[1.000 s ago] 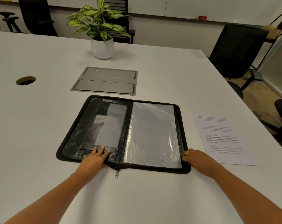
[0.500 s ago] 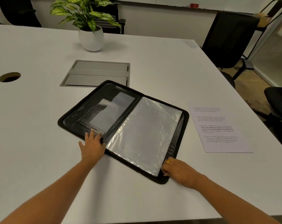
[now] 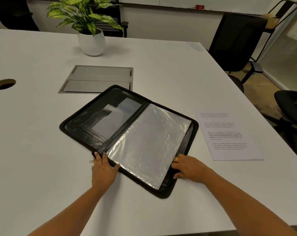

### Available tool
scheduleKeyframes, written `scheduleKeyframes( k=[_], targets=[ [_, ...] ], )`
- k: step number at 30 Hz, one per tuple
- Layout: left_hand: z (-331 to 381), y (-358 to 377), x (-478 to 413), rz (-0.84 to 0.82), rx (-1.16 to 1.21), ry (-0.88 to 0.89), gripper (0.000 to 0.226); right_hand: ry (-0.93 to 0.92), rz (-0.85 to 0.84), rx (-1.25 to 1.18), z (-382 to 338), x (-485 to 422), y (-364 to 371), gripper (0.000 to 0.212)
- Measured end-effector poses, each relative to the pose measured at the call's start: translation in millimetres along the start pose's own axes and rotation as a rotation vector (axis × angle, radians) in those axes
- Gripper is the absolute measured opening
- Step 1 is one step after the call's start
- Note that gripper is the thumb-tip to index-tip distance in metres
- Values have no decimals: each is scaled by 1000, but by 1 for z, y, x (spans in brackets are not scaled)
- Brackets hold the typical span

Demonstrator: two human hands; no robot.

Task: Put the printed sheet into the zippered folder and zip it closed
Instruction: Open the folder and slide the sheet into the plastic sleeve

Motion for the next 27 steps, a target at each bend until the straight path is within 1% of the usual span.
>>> scheduleKeyframes(
  k=[2,4,6,9,12,14,16,18,21,23,25,27],
  targets=[
    [-3,-6,-7,-12,3,29,71,-23,-7,-11,-11,0,3,48],
    [-5,-13,-13,-7,-8,40,68,-13,6,-72,-25,-2,6,49],
    [-4,-18,-16,23,-14,48,66,16,31,-145,-40,-5,9,48],
    [0,-16,-10,67,41,34,67,50,79,-282,-65,-12,14,46],
    [7,-4,-2,49,41,42,63,77,161,-466,-91,-20,18,44],
    [9,1,2,49,25,52,59,51,178,-507,-99,-21,19,41],
    [10,3,4,60,19,62,55,-8,162,-480,-93,-16,17,36],
    [8,3,6,73,15,63,54,-22,152,-377,-72,-7,15,38],
    [4,4,8,72,19,68,54,107,162,-230,-23,13,18,44],
    [3,5,7,51,18,85,54,169,153,-225,-3,21,21,42],
    [3,4,5,29,32,103,54,165,135,-263,0,19,23,36],
    [1,2,1,12,25,112,54,159,109,-367,-6,13,22,29]
  ],
)
Point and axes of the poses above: each hand's wrist, its own x-axis away from the middle knuckle, its own y-axis out of the palm, z = x × y, the point moved 5 cm from there along -x, towards the middle knuckle, and after that the axes turned 5 degrees about -z, right-handed, at the moved point
